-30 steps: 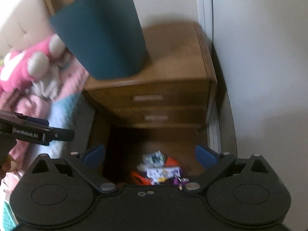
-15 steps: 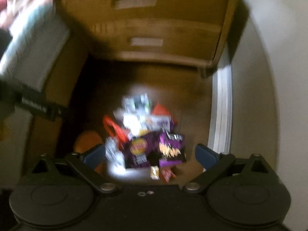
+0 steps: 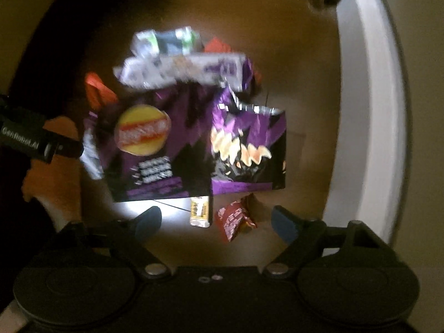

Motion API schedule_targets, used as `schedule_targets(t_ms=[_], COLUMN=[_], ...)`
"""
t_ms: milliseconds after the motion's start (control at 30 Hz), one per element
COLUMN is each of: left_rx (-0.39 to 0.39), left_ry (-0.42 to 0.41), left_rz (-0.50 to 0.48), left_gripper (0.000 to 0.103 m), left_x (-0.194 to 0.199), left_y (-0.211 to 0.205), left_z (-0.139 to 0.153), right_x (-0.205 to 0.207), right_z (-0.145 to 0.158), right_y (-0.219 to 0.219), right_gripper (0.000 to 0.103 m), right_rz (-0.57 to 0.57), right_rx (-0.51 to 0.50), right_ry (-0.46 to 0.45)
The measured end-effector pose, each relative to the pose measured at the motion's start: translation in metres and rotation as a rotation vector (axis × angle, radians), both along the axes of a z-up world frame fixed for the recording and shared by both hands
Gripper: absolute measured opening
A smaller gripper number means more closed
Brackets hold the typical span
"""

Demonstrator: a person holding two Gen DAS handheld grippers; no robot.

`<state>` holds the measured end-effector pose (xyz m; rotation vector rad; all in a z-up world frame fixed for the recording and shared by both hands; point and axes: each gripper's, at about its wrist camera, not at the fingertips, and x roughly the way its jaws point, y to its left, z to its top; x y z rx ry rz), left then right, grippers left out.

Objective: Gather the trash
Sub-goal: 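Grasp the crumpled grey paper with the left tool while the right tool grasps the red wrapper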

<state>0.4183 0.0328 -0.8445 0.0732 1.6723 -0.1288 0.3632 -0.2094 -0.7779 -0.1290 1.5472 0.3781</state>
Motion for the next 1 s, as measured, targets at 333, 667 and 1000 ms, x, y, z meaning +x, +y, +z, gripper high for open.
schedule_targets(t_ms=[333,667,1000], left_rx=[-0.028,-0.083,-0.054], left_ry=[0.032,0.026,0.012], left_rz=[-0.099,-0.112,-0.106], left_gripper=[0.100,0.064,0.032], left_x=[-0.017,-0.013,-0.007], left_y=[-0.007,-0.024,-0.028], left_z=[-0.068,-0.070,-0.037], right_x=[-0.008,-0.018,-0.035], right_z=[-0.089,-0.103,-0.071], right_y=[-0.007,-0.002,0.001], right_gripper=[0.076,0.045,0.030], right_rz=[0.004,0.004,-0.017], right_rx=[-0.046,-0.052,-0.050], right_ry=[0.079,0.083,0.044])
